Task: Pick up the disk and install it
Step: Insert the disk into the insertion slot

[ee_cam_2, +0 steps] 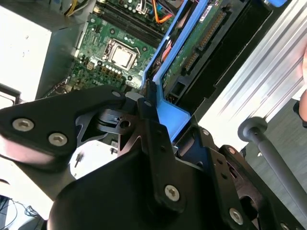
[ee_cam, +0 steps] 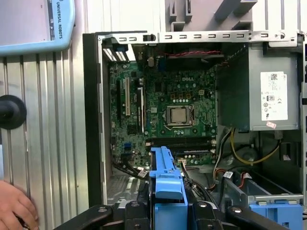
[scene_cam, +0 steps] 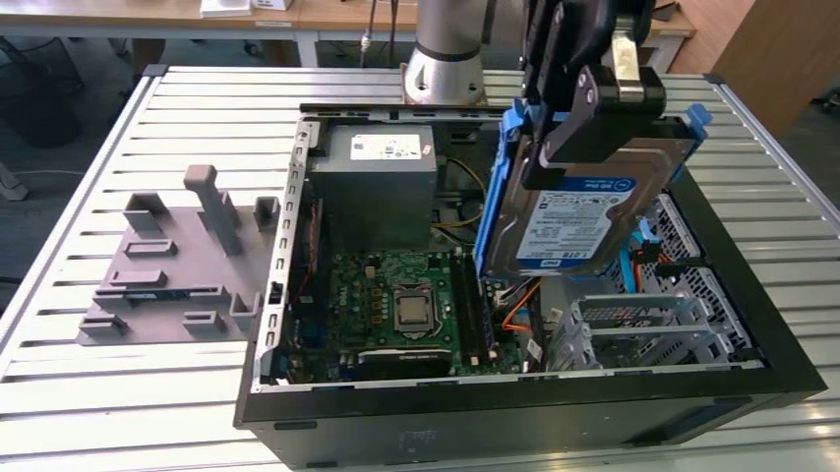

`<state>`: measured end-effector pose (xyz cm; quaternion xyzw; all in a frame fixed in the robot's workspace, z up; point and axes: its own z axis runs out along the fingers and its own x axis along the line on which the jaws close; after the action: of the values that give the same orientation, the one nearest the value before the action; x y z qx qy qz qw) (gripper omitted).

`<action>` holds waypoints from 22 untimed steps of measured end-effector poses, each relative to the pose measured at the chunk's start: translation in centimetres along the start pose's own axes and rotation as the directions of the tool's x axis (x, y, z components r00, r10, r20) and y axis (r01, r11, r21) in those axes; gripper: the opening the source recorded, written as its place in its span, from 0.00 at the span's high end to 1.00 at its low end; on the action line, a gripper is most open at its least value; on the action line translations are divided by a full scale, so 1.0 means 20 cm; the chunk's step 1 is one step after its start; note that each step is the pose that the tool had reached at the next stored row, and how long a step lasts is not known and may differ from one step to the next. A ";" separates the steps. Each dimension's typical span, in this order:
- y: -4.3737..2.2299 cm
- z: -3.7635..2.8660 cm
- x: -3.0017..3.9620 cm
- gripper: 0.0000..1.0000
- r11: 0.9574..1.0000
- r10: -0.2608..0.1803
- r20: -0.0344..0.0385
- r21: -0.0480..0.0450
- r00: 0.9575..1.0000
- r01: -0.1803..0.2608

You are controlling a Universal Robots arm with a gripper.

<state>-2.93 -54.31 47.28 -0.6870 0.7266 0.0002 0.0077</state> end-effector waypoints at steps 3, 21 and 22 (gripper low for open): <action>-0.010 0.011 0.030 0.63 1.000 0.000 0.000 0.000 1.000 0.000; -0.020 0.018 0.056 0.63 1.000 0.000 0.000 0.000 1.000 0.000; -0.026 0.018 0.056 0.63 1.000 0.000 0.000 0.000 1.000 0.000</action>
<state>-2.47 -55.46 46.91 -0.6869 0.7267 0.0003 0.0078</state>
